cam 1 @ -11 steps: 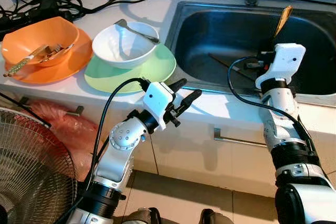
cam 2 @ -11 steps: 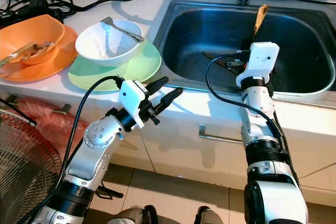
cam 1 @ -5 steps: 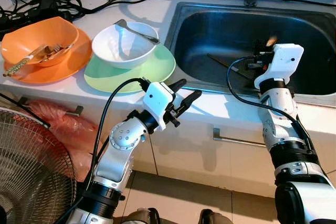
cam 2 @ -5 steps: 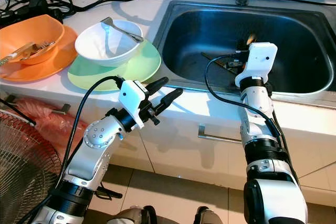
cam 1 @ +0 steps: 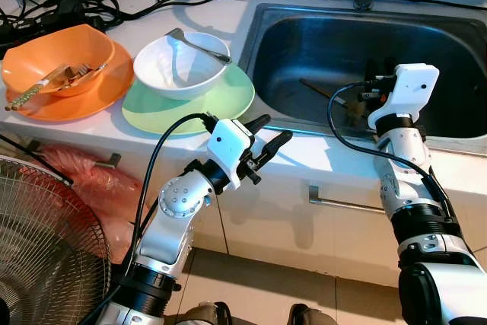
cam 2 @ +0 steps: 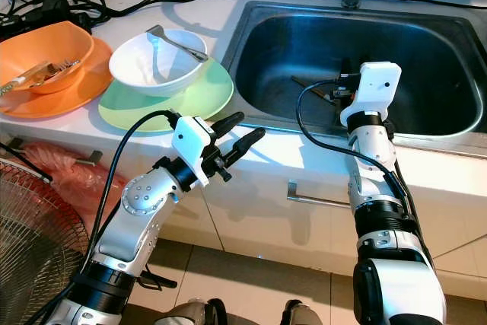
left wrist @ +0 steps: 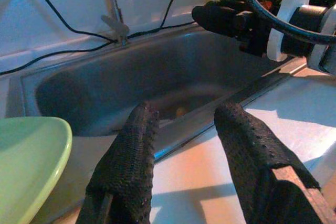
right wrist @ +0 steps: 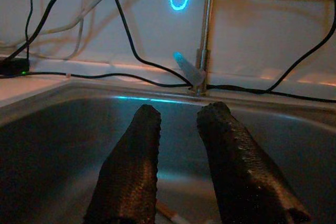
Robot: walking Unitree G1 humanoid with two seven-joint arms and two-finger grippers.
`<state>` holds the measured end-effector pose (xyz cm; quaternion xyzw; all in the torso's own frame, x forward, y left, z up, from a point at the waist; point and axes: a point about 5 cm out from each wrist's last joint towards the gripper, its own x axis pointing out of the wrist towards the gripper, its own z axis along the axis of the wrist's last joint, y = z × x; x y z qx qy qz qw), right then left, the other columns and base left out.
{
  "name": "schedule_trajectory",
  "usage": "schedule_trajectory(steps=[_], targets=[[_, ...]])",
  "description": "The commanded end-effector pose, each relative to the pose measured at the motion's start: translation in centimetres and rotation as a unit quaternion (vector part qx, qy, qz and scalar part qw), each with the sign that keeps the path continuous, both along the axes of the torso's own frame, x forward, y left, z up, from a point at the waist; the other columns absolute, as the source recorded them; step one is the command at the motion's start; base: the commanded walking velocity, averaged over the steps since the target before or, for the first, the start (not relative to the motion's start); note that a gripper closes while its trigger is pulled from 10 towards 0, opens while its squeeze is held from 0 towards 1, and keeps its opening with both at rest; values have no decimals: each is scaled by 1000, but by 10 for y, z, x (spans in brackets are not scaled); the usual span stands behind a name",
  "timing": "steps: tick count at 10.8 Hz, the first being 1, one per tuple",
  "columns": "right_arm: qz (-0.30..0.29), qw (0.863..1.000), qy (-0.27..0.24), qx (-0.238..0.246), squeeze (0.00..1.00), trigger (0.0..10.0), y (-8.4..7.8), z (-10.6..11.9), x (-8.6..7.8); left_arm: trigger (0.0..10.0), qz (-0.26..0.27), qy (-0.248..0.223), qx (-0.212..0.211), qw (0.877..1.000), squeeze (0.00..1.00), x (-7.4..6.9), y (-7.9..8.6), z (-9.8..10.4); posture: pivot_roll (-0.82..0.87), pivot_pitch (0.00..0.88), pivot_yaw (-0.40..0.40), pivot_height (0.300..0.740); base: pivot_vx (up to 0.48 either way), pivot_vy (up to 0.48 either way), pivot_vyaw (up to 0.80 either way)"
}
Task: Kitchen organization
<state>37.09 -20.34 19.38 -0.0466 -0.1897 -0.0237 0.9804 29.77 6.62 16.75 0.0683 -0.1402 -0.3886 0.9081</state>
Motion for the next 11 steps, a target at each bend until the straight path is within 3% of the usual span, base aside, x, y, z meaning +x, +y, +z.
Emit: schedule_trajectory(steps=[1, 7, 9, 11], targets=[[1, 1000, 10, 4, 0, 10000, 1, -5, 0, 10000, -5, -6, 3, 1000, 0, 0, -2, 3, 61, 148, 50, 740, 0, 0, 0], [53, 997, -62, 9, 0, 10000, 19, 35, -2, 10000, 20, -24, -5, 999, 0, 5, -1, 13, 58, 156, 48, 740, 0, 0, 0], [65, 996, -63, 12, 0, 10000, 23, 36, -4, 10000, 31, -31, -8, 999, 0, 6, -1, 15, 56, 156, 48, 740, 0, 0, 0], [74, 996, -51, 19, 0, 10000, 28, 30, -7, 10000, 72, -67, -19, 995, 0, 13, 3, 31, 56, 156, 48, 740, 0, 0, 0]])
